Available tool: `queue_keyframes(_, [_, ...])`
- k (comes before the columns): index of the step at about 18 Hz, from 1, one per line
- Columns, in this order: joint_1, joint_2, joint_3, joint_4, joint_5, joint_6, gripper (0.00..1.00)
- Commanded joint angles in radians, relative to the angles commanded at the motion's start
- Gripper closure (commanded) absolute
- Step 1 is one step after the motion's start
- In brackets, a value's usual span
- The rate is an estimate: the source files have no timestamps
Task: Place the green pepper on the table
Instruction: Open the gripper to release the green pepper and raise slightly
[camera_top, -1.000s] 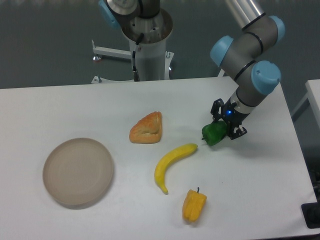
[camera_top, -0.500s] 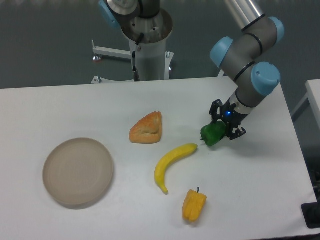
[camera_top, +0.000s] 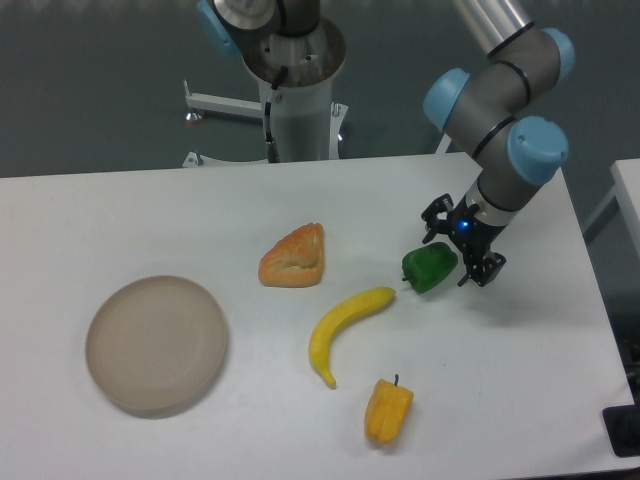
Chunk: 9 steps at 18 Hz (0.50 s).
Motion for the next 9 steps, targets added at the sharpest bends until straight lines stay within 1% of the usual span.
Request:
queue_keyframes(7, [-0.009, -0.015, 0.132, 0.014, 0.011, 0.003, 0.0])
queue_keyframes(9, [-0.018, -0.029, 0.166, 0.012, 0.043, 0.003, 0.0])
